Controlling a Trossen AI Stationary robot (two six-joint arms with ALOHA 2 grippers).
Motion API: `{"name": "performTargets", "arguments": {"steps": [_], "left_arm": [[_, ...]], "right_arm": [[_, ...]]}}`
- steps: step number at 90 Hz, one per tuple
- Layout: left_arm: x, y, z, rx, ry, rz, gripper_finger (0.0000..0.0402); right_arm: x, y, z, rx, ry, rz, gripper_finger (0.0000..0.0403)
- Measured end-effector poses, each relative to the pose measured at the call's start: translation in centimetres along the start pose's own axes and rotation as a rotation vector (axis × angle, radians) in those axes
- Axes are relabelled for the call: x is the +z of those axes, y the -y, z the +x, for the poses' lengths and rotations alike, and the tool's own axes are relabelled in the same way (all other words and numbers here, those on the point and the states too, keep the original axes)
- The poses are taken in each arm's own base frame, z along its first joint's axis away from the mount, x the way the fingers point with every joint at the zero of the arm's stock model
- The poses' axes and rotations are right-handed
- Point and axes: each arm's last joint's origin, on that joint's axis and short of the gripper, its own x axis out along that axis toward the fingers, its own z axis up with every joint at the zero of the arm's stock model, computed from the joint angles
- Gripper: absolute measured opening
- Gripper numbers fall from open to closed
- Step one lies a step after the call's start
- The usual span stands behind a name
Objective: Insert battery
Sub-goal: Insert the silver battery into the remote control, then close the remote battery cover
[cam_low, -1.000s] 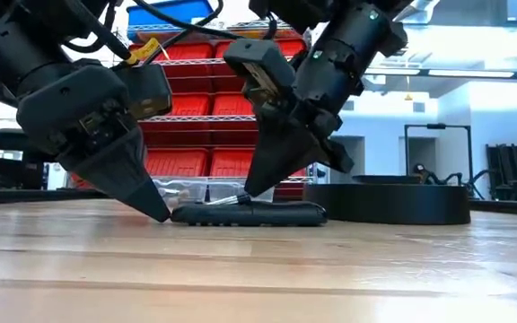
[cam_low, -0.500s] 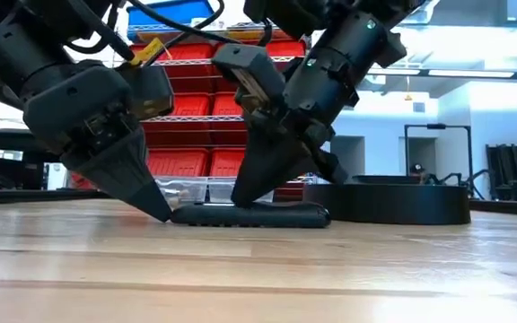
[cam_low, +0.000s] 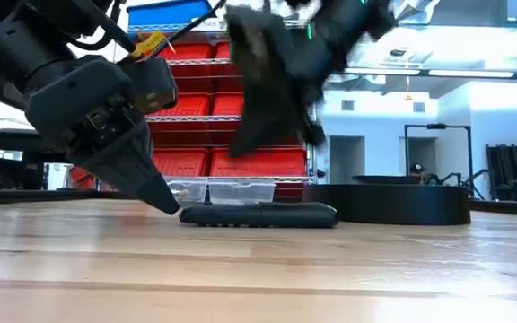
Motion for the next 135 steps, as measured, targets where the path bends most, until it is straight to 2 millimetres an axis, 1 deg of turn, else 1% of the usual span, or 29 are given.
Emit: {"name": "performTargets", "arguments": {"steps": [5,11,16,24,32,38,46,52,59,68,82,92,105,116,123,135], "left_arm": [[0.5,0.1,-0.4,-0.006,0.012,0.008,0.0],[0.9,0.0,-1.1,-0.005,0.009,0.037,0.0],[1.2,-0.3,-1.7,0.007,-0.006,0.062,0.0],[2.2,-0.6,-2.9,0.014,-0.007,0.063,0.0],[3.3,-1.1,-4.1,0.016,0.015,0.042,0.0],[4.3,-1.7,-4.9,0.021,0.042,0.024,0.0],[5.5,-2.6,-5.8,0.038,0.08,0.011,0.0],[6.2,-3.4,-6.0,0.063,0.105,-0.003,0.0],[6.8,-4.6,-5.9,0.104,0.12,-0.031,0.0],[7.3,-6.0,-5.7,0.156,0.129,-0.068,0.0],[7.8,-7.6,-5.5,0.2,0.135,-0.156,0.0],[7.9,-8.0,-5.4,0.211,0.145,-0.197,0.0],[7.9,-8.1,-5.4,0.213,0.145,-0.221,0.0],[8.0,-8.1,-5.4,0.209,0.151,-0.231,0.0],[7.9,-8.1,-5.4,0.21,0.15,-0.252,0.0],[8.0,-8.1,-5.4,0.205,0.16,-0.262,0.0]], "right_arm": [[1.1,0.0,-1.7,0.0,0.017,-0.038,0.0],[2.0,0.5,-3.5,-0.022,0.013,-0.073,0.0],[2.6,1.2,-5.5,-0.048,0.0,-0.086,0.0],[3.2,2.3,-9.4,-0.094,-0.028,-0.083,0.0],[2.4,3.9,-12.3,-0.174,-0.127,-0.079,0.0],[1.9,5.0,-13.8,-0.224,-0.192,-0.063,0.0001],[1.2,6.0,-15.8,-0.245,-0.204,-0.039,0.0012],[0.5,6.8,-16.6,-0.246,-0.188,-0.018,0.003],[-0.9,8.0,-16.7,-0.261,-0.198,0.002,0.0063],[-3.0,9.5,-15.9,-0.267,-0.208,-0.016,0.0111],[-5.8,11.0,-13.4,-0.235,-0.191,-0.151,0.0183],[-6.6,11.9,-12.0,-0.23,-0.187,-0.197,0.0213],[-7.2,12.8,-10.5,-0.24,-0.216,-0.235,0.0217],[-7.8,13.3,-9.0,-0.217,-0.27,-0.224,0.0205],[-7.7,13.3,-8.2,-0.203,-0.277,-0.227,0.0197],[-8.2,13.3,-7.1,-0.236,-0.303,-0.246,0.0181]]}}
